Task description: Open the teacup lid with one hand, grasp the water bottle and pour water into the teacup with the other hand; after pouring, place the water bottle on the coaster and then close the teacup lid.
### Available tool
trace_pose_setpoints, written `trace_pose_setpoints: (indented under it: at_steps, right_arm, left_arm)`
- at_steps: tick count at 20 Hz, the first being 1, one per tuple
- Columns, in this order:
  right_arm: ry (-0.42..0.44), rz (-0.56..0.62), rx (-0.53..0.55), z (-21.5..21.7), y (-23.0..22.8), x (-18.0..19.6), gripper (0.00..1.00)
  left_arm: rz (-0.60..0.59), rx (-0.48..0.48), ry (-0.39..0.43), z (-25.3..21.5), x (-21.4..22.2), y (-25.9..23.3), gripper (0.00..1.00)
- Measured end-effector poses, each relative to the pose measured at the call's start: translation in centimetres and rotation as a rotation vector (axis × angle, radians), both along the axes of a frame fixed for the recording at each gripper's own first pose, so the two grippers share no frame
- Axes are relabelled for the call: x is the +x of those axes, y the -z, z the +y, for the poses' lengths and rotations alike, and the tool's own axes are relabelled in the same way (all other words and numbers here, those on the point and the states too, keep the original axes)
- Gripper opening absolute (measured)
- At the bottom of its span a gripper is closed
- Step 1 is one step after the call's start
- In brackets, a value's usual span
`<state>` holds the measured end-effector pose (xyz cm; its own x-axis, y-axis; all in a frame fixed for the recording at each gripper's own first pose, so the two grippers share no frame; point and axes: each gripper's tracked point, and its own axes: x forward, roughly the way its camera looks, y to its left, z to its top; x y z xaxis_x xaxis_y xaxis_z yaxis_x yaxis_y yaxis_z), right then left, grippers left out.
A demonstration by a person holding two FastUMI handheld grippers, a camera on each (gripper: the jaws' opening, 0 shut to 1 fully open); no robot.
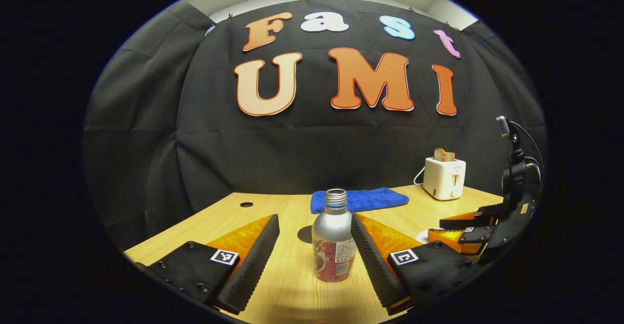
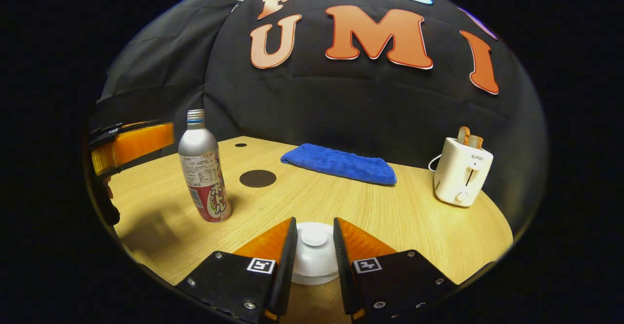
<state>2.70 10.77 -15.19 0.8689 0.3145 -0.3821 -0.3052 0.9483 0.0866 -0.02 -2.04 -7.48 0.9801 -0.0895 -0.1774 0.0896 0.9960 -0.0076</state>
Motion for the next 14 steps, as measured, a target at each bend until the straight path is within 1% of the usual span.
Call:
trace_pose_setpoints:
  at_steps: [1,2,3,4,5,6,8,9,10,11,12,13,14]
  right_arm:
    - [-0.004,0.004,0.005,0.1,0.0,0.0,0.41]
    - [-0.009,0.002,0.005,0.1,0.0,0.1,0.34]
    - [-0.013,-0.001,0.005,0.2,-0.1,0.1,0.33]
    - [-0.012,0.001,0.002,0.1,0.0,0.1,0.28]
    - [-0.015,0.0,0.002,0.0,0.0,0.1,0.27]
    - [-0.014,-0.003,-0.005,-0.1,-0.1,0.1,0.26]
    - [-0.008,0.005,0.003,-0.3,0.0,0.1,0.24]
    - [-0.007,0.006,0.016,-0.5,-0.3,0.1,0.24]
    - [0.002,0.001,0.031,-0.7,-0.6,0.1,0.24]
    - [0.008,-0.004,0.049,-0.9,-1.1,0.3,0.23]
    - [0.012,-0.013,0.067,-1.0,-1.5,0.4,0.23]
    - [0.018,-0.023,0.078,-1.3,-1.9,0.5,0.22]
    - [0.026,-0.032,0.082,-1.6,-2.3,0.5,0.23]
  left_arm:
    - [0.003,-0.001,0.003,0.0,0.0,0.1,0.97]
    - [0.009,-0.004,0.008,-0.1,0.0,0.3,0.97]
    - [0.016,-0.007,0.013,-0.2,0.0,0.4,0.97]
    - [0.024,-0.014,0.022,-0.4,0.1,0.8,0.97]
    - [0.034,-0.021,0.031,-0.6,0.2,1.3,1.0]
    - [0.049,-0.022,0.034,-1.1,0.4,2.0,1.0]
    - [0.078,-0.019,0.035,-1.3,0.4,3.3,0.94]
    - [0.085,-0.02,0.037,-1.4,0.6,3.7,0.97]
    - [0.088,-0.03,0.042,-1.5,0.7,4.1,0.97]
    - [0.097,-0.042,0.05,-1.9,0.7,4.4,1.0]
    - [0.105,-0.057,0.058,-2.2,0.8,5.0,1.0]
    - [0.122,-0.061,0.06,-2.3,0.9,5.5,0.97]
    - [0.135,-0.061,0.063,-2.4,0.9,6.2,0.97]
